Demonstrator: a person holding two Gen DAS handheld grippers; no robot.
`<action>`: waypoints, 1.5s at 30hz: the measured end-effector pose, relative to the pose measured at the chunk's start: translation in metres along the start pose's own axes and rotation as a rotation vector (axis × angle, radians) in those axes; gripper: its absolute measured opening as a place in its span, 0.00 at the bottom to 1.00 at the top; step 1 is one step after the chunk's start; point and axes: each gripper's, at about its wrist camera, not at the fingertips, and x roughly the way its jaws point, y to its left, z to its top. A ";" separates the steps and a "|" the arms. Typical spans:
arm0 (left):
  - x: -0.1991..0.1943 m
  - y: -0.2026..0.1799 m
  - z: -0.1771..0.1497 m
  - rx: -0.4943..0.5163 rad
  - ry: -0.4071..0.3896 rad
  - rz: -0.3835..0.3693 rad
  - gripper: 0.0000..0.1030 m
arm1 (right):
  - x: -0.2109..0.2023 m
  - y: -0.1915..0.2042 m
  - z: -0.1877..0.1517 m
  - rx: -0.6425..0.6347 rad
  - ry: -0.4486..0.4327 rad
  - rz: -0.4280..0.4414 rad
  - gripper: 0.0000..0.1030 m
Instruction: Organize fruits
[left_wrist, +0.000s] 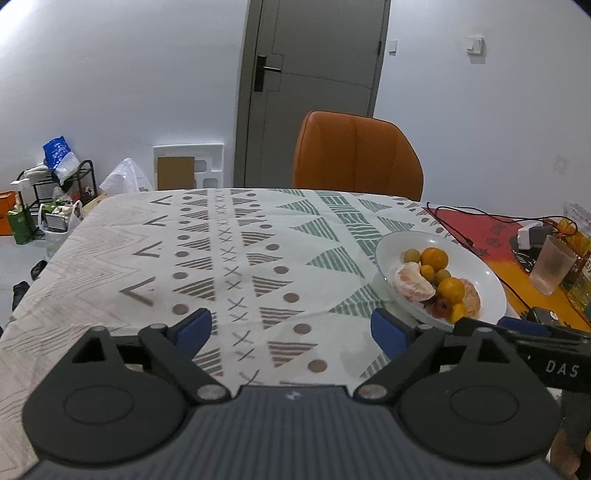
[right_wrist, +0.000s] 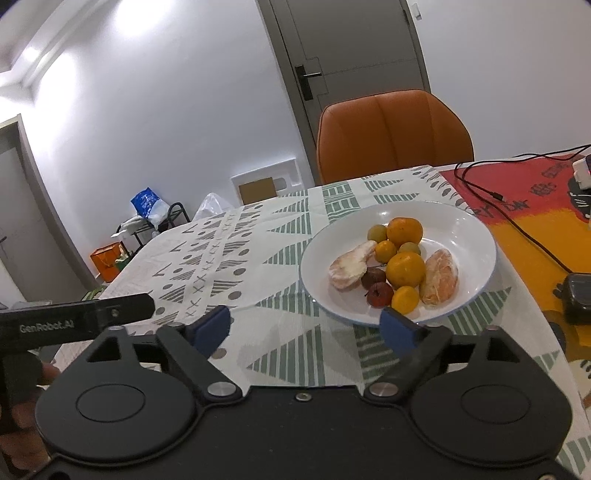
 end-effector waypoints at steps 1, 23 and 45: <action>-0.003 0.002 -0.001 -0.002 -0.003 0.000 0.90 | -0.003 0.001 -0.001 -0.004 -0.002 0.002 0.91; -0.071 0.034 -0.018 -0.019 -0.014 0.026 0.97 | -0.040 0.045 -0.008 -0.059 -0.025 0.025 1.00; -0.099 0.046 -0.015 -0.014 -0.033 0.064 0.98 | -0.066 0.059 0.000 -0.088 -0.043 0.088 1.00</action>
